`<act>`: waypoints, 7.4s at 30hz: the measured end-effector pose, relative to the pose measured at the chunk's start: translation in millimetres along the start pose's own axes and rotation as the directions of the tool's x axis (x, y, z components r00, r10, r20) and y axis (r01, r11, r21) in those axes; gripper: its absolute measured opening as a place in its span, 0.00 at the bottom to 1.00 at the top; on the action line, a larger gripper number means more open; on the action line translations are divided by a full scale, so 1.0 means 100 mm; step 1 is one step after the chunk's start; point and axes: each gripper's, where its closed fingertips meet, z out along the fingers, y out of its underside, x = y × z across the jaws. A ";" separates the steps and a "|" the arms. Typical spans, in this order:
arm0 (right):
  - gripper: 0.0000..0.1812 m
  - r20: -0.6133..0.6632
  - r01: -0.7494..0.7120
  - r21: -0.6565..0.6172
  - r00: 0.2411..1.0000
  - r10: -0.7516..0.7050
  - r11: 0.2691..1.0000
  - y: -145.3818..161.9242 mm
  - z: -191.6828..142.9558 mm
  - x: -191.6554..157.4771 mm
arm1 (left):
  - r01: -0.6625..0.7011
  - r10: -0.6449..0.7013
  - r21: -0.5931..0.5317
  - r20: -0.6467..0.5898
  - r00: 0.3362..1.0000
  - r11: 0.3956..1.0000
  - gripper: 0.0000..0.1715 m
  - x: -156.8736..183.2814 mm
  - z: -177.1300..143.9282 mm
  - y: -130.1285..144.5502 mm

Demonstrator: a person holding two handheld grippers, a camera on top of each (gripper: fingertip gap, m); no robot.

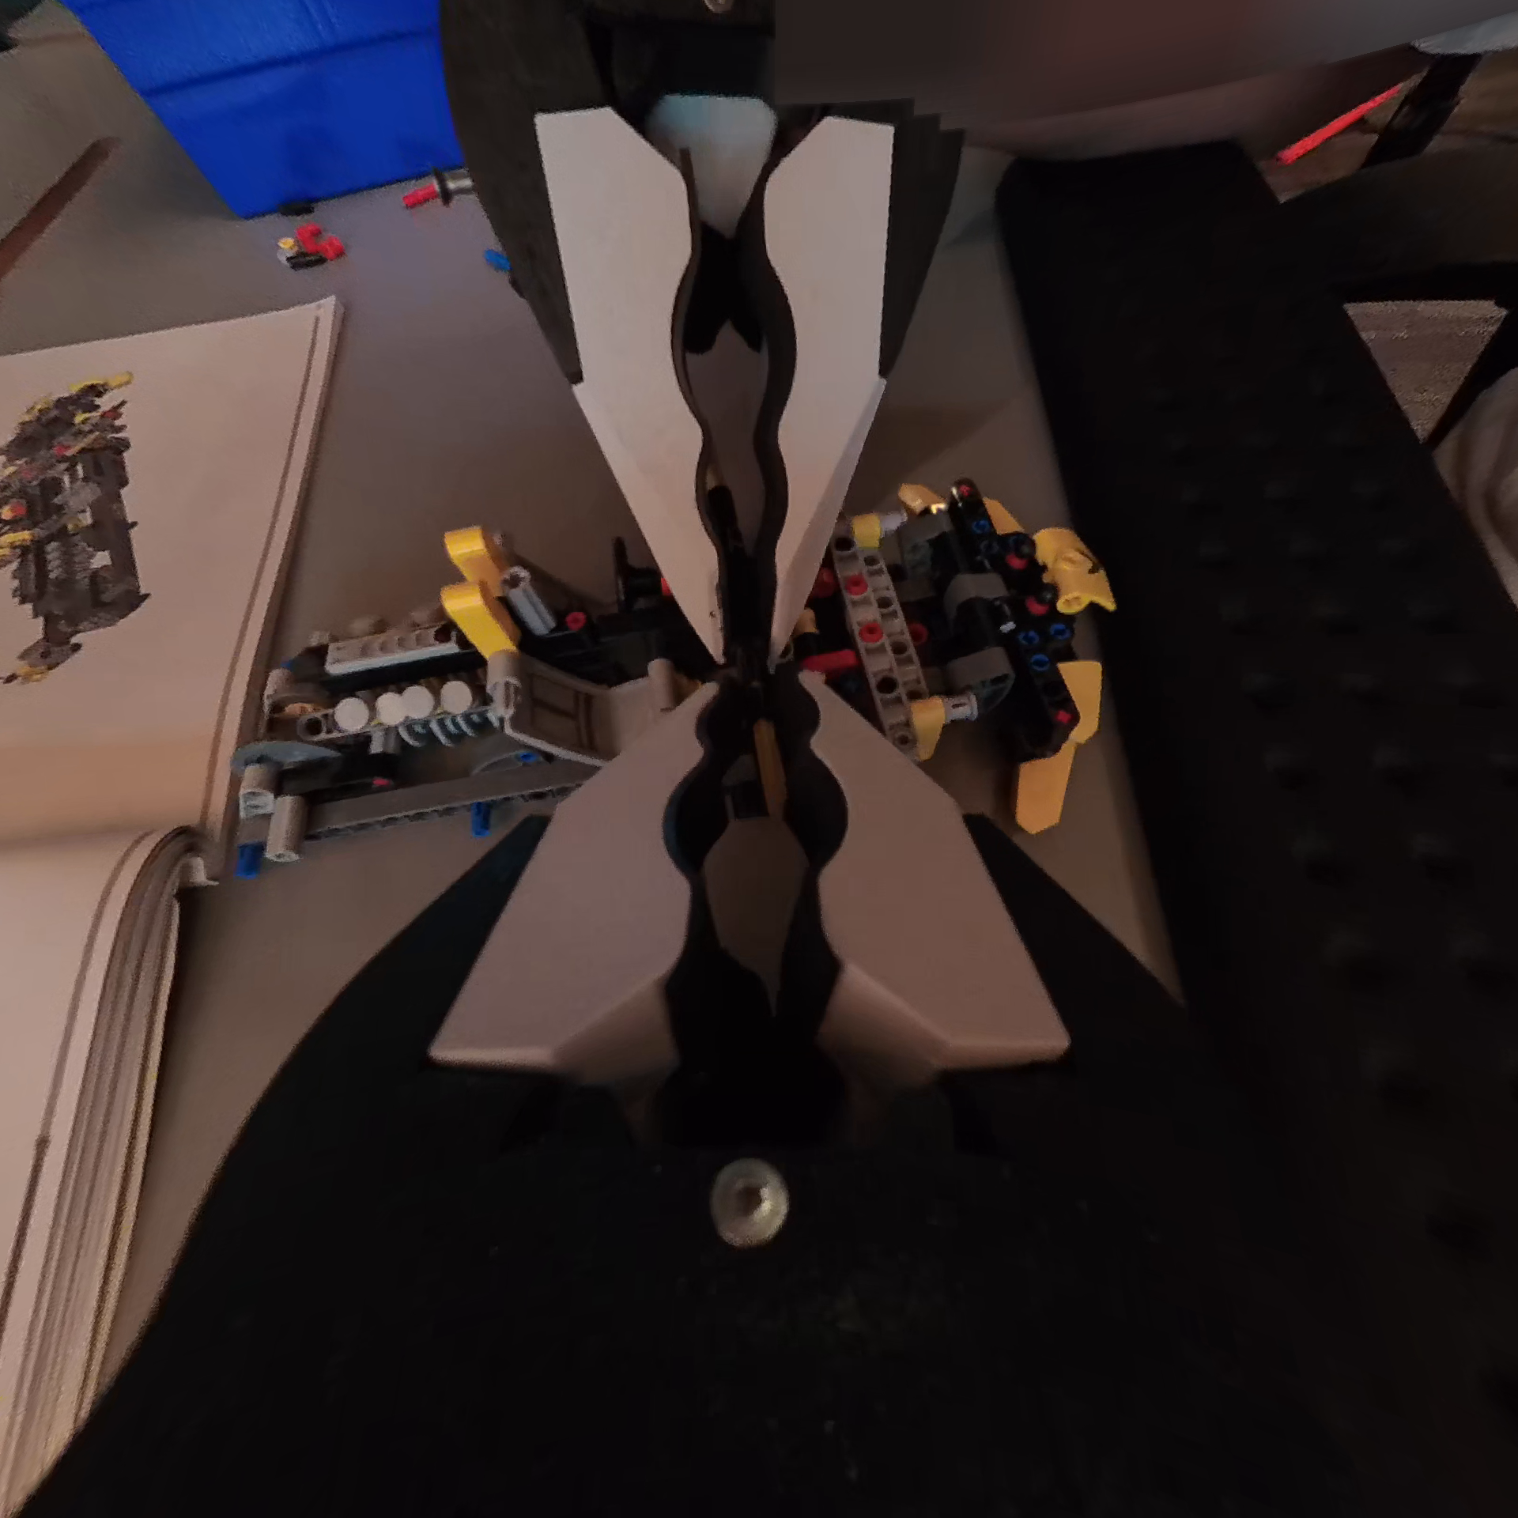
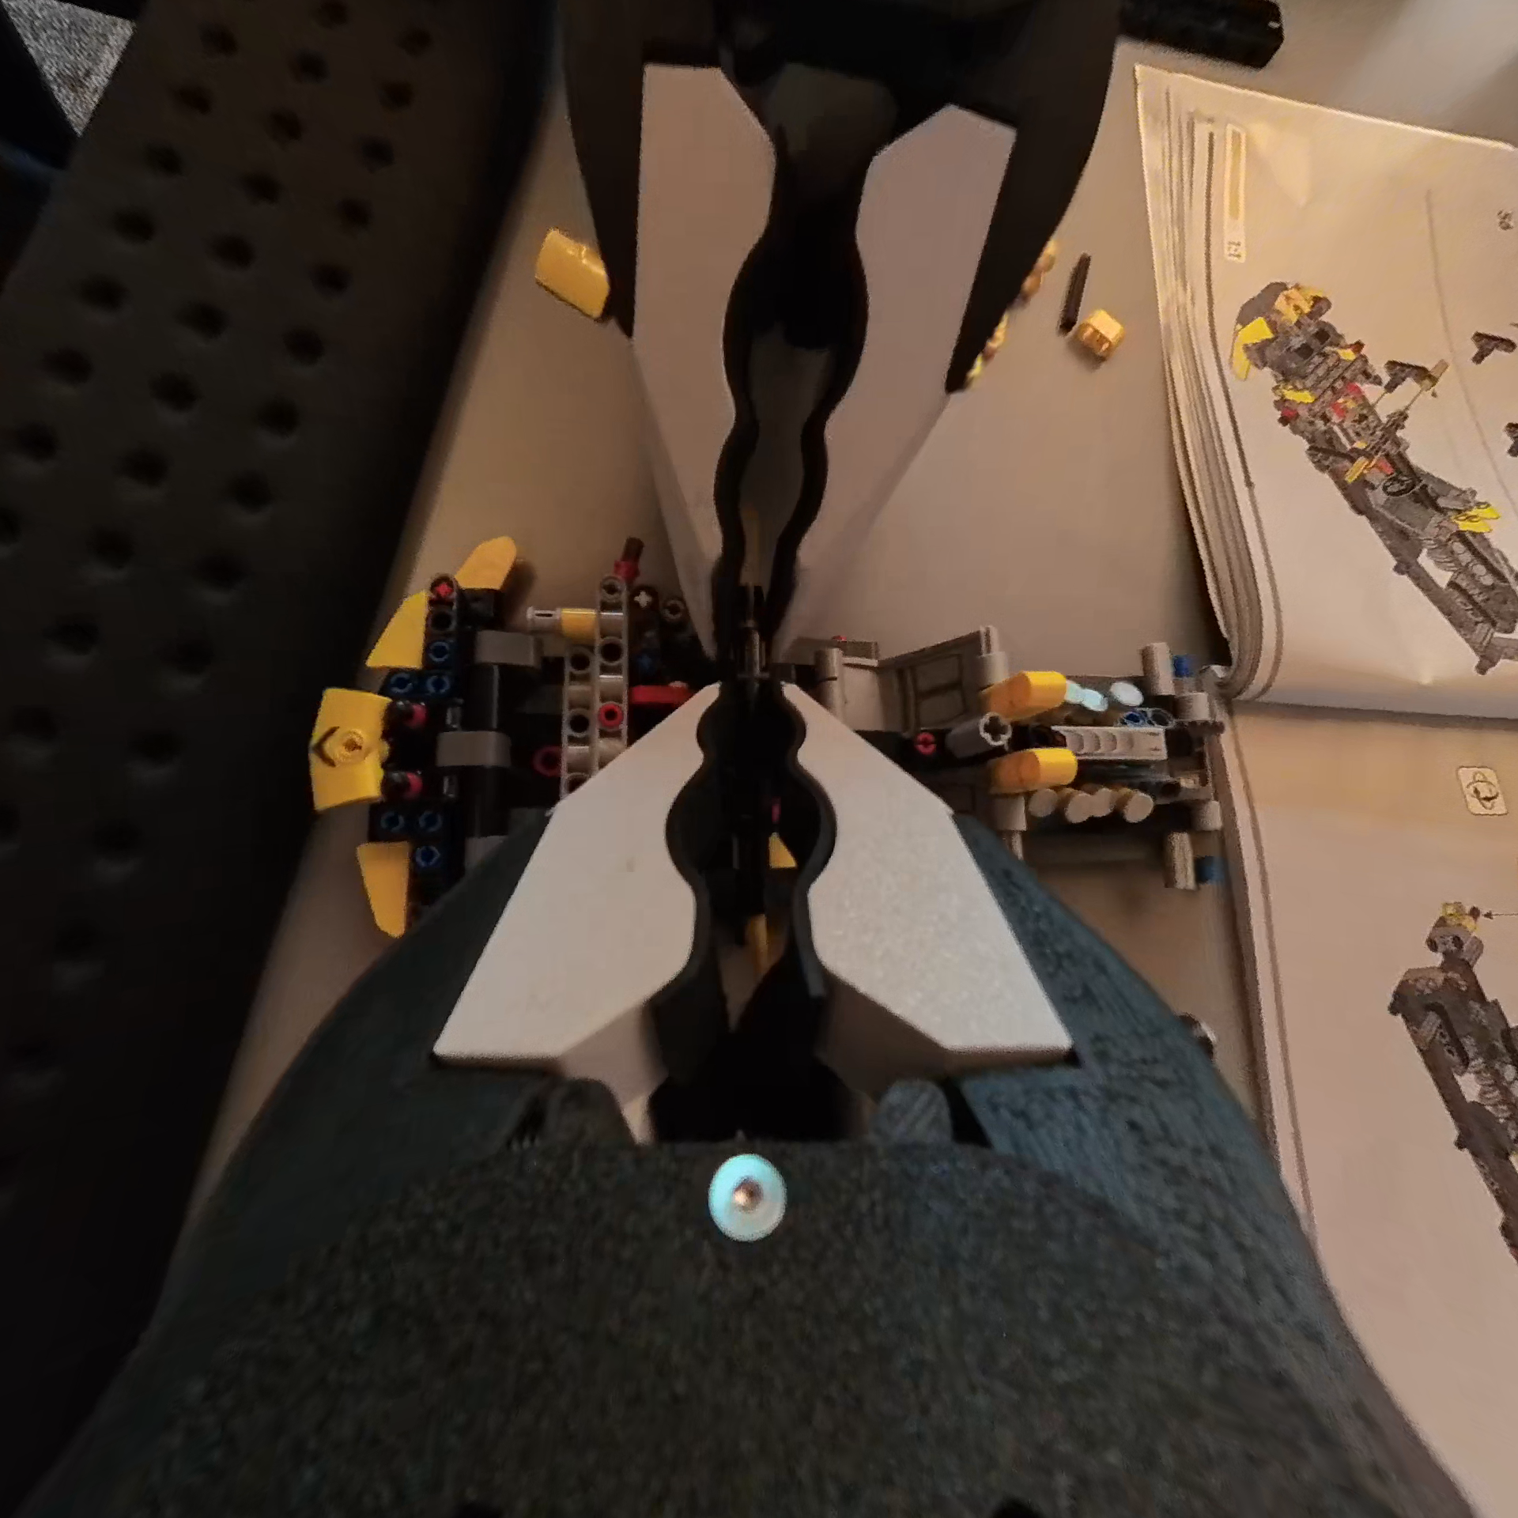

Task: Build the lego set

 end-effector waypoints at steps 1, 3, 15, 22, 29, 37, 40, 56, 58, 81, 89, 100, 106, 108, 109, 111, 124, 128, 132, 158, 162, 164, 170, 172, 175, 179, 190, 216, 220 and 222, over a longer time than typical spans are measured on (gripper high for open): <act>0.04 0.003 -0.007 0.003 1.000 0.007 1.000 0.00 0.00 0.00 | 0.007 -0.007 0.005 -0.003 1.000 1.000 0.02 0.00 -0.03 0.01; 0.04 -0.001 -0.014 0.009 1.000 0.014 1.000 0.00 0.00 0.01 | 0.010 -0.010 0.001 -0.006 1.000 1.000 0.02 0.00 -0.08 0.04; 0.04 -0.031 -0.052 0.047 0.998 0.054 0.998 0.03 -0.03 0.07 | 0.045 -0.044 -0.045 0.014 0.999 0.998 0.02 -0.04 -0.05 0.14; 0.04 0.002 -0.119 0.106 0.993 0.120 0.987 0.04 -0.03 0.10 | 0.101 -0.101 -0.039 0.001 0.995 0.994 0.03 -0.08 -0.04 0.15; 0.04 -0.010 -0.111 0.077 0.994 0.112 0.991 0.04 0.00 0.10 | 0.097 -0.098 -0.077 -0.005 0.995 0.992 0.03 -0.06 -0.01 0.20; 0.04 -0.001 -0.125 0.077 0.992 0.126 0.989 0.04 -0.01 0.09 | 0.090 -0.091 -0.071 -0.012 0.996 0.993 0.03 -0.05 0.00 0.19; 0.04 0.012 -0.123 0.090 0.992 0.123 0.988 0.04 -0.03 0.08 | 0.091 -0.092 -0.050 -0.022 0.996 0.995 0.03 -0.05 -0.02 0.16; 0.04 0.006 -0.136 0.089 0.991 0.136 0.987 0.07 -0.05 0.10 | 0.104 -0.103 0.018 -0.044 0.994 0.994 0.01 -0.09 -0.14 0.09; 0.04 0.008 -0.135 0.084 0.991 0.135 0.987 0.08 -0.06 0.11 | 0.112 -0.111 0.018 -0.048 0.993 0.994 0.01 -0.09 -0.13 0.09; 0.04 -0.004 -0.131 0.138 0.991 0.133 0.982 0.04 -0.05 0.11 | 0.097 -0.097 0.008 -0.038 0.995 0.995 0.01 -0.08 -0.16 0.09; 0.07 -0.009 -0.143 0.156 0.989 0.146 0.977 0.03 -0.08 0.14 | 0.079 -0.078 0.021 -0.032 0.996 0.997 0.03 -0.12 -0.22 0.07; 0.12 0.014 -0.329 0.481 0.930 0.368 0.813 -0.19 -0.53 0.55 | 0.208 -0.231 0.119 0.232 0.945 0.971 0.07 -0.71 -0.45 0.04; 0.14 -0.126 -0.379 0.630 0.811 0.571 0.678 0.12 -0.88 1.13 | 0.487 -0.519 0.214 0.537 0.665 0.847 0.13 -1.42 -0.89 0.47; 0.14 -0.173 -0.399 0.628 0.766 0.619 0.669 0.29 -0.90 1.26 | 0.489 -0.529 0.245 0.590 0.610 0.837 0.13 -1.53 -1.07 0.53; 0.14 -0.181 -0.403 0.630 0.755 0.630 0.664 0.34 -0.90 1.29 | 0.487 -0.528 0.253 0.611 0.590 0.836 0.13 -1.56 -1.14 0.55; 0.14 -0.202 -0.414 0.632 0.728 0.655 0.655 0.44 -0.91 1.36 | 0.467 -0.509 0.257 0.649 0.566 0.846 0.13 -1.60 -1.24 0.56; 0.14 -0.458 -0.522 0.464 0.551 0.698 0.716 1.06 -0.99 1.57 | 0.493 -0.489 0.177 0.604 0.629 0.852 0.19 -1.49 -0.99 0.67; 0.11 -0.466 -0.530 0.440 0.555 0.689 0.725 1.12 -0.90 1.56 | 0.494 -0.539 0.242 0.540 0.646 0.835 0.11 -1.48 -1.04 0.60; 0.09 -0.444 -0.555 0.453 0.538 0.717 0.697 1.14 -0.89 1.56 | 0.476 -0.576 0.324 0.473 0.667 0.818 0.05 -1.46 -1.12 0.45; 0.22 -0.461 -0.600 0.441 0.488 0.742 0.668 1.27 -0.96 1.59 | 0.286 -0.382 0.262 0.495 0.780 0.922 0.03 -1.26 -0.96 0.12; 0.21 -0.458 -0.600 0.448 0.483 0.746 0.663 1.28 -0.97 1.60 | 0.330 -0.444 0.304 0.490 0.750 0.894 0.03 -1.32 -0.99 0.14; 0.21 -0.449 -0.598 0.460 0.482 0.753 0.657 1.27 -0.98 1.60 | 0.353 -0.463 0.305 0.491 0.738 0.885 0.03 -1.33 -0.98 0.16; 0.21 -0.452 -0.600 0.453 0.483 0.750 0.659 1.28 -0.97 1.60 | 0.385 -0.509 0.335 0.516 0.689 0.860 0.03 -1.40 -1.01 0.18; 0.21 -0.455 -0.600 0.451 0.482 0.748 0.661 1.28 -0.97 1.60 | 0.401 -0.540 0.367 0.481 0.690 0.839 0.03 -1.40 -1.04 0.15; 0.21 -0.450 -0.599 0.455 0.484 0.751 0.659 1.27 -0.97 1.60 | 0.420 -0.572 0.408 0.396 0.719 0.811 0.07 -1.34 -1.03 0.06; 0.21 -0.445 -0.598 0.460 0.484 0.753 0.656 1.27 -0.97 1.60 | 0.472 -0.594 0.367 0.396 0.700 0.801 0.34 -1.38 -0.95 0.22; 0.21 -0.442 -0.599 0.456 0.489 0.752 0.658 1.27 -0.94 1.59 | 0.245 -0.243 0.101 0.702 0.669 0.964 0.34 -1.49 -0.99 0.40; 0.19 -0.501 -0.530 0.462 0.506 0.702 0.711 1.09 -1.11 1.61 | 0.217 -0.287 0.190 0.689 0.665 0.958 0.29 -1.46 -1.11 0.23; 0.20 -0.540 -0.486 0.477 0.494 0.681 0.732 0.84 -1.31 1.58 | 0.214 -0.277 0.176 0.606 0.746 0.961 0.33 -1.36 -0.94 0.22; 0.20 -0.550 -0.522 0.458 0.470 0.691 0.720 0.75 -1.36 1.40 | 0.217 -0.247 0.119 0.503 0.829 0.969 0.33 -1.25 -0.78 0.24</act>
